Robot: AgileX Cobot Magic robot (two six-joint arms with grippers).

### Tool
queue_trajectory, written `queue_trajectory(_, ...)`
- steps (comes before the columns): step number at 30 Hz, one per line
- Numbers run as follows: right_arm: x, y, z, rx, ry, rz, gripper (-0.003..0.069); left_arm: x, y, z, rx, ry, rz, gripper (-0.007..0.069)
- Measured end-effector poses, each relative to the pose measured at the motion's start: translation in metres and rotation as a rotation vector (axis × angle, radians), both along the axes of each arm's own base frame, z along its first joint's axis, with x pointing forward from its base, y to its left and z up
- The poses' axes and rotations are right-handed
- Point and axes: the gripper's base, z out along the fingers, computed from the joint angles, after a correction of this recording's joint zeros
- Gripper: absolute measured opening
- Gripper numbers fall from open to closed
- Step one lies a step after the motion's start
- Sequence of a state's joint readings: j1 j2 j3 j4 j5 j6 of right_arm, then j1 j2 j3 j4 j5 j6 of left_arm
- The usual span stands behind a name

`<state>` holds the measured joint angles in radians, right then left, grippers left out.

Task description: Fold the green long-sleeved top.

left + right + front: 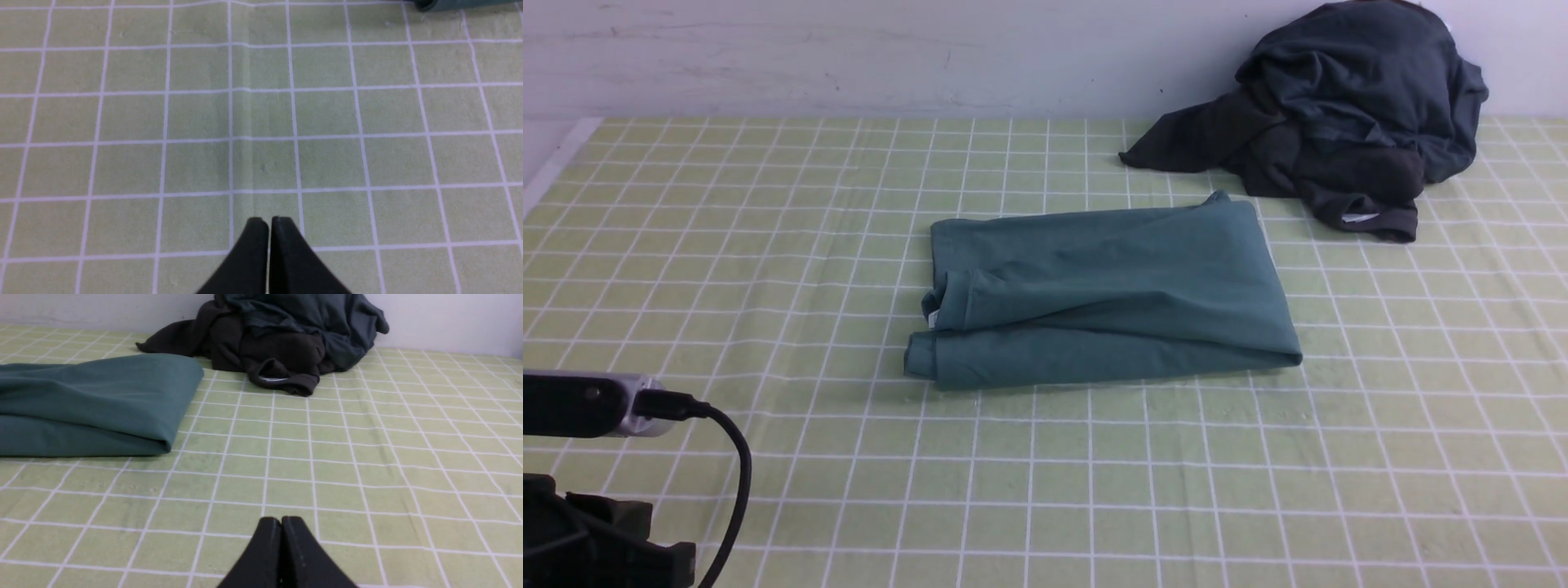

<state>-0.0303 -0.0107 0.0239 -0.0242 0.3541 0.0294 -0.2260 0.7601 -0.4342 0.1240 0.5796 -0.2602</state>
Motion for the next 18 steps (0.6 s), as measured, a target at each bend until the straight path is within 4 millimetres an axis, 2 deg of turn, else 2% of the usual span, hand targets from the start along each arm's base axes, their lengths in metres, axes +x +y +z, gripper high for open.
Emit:
queue_trajectory(15, -0.0001, -0.0007, -0.0001, 0.0, 0.001, -0.012, -0.001, -0.0023, 0.0007, -0.0036, 0.007, 0.026, 0.002, -0.0003)
queue_trajectory(18, -0.0001, -0.0006, -0.0002, 0.002, 0.003, -0.012, -0.001, -0.01, 0.0022, -0.0062, 0.002, -0.005, -0.002, -0.0003)
